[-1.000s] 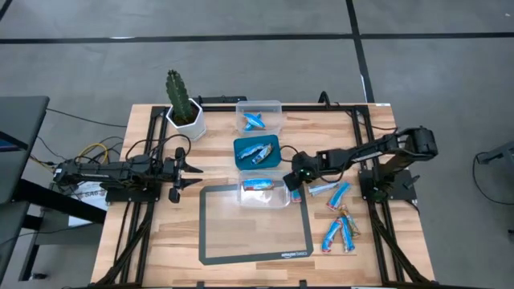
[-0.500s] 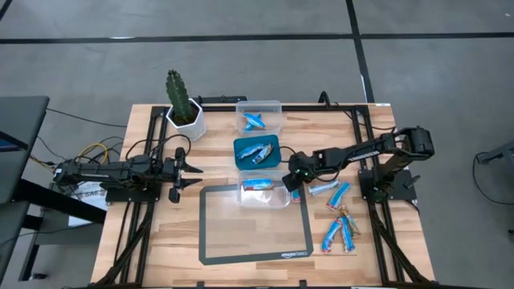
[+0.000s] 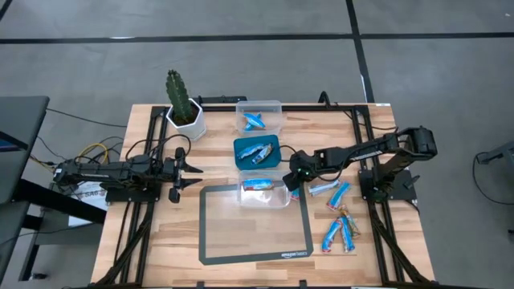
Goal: Pick and place Granola Bars by type
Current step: Put the top left red granola bar into the bottom transparent bin, then put the top orange granola bar into the top transparent bin
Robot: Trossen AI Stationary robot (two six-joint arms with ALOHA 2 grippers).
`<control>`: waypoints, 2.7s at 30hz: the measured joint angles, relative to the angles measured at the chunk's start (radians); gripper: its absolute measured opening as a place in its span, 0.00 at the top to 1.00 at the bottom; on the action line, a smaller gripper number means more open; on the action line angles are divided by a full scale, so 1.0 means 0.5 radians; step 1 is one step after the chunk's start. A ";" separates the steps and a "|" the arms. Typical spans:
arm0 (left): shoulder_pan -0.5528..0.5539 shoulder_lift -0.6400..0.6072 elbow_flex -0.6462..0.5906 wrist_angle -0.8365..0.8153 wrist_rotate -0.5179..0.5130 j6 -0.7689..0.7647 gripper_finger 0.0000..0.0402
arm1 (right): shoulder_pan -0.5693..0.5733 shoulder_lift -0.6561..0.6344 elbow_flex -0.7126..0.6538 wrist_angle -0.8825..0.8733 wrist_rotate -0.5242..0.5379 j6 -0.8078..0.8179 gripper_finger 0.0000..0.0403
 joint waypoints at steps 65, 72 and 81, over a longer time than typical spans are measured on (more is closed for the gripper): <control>0.000 0.000 0.000 0.000 -0.001 0.008 0.68 | 0.389 0.039 0.001 1.150 0.508 -1.736 0.61; 0.000 0.001 -0.001 0.000 -0.001 -0.002 0.68 | 0.394 0.039 0.001 1.130 0.506 -1.614 0.50; 0.000 0.001 -0.001 0.001 0.000 0.000 0.68 | 0.362 -0.037 0.405 0.006 0.541 -1.015 0.52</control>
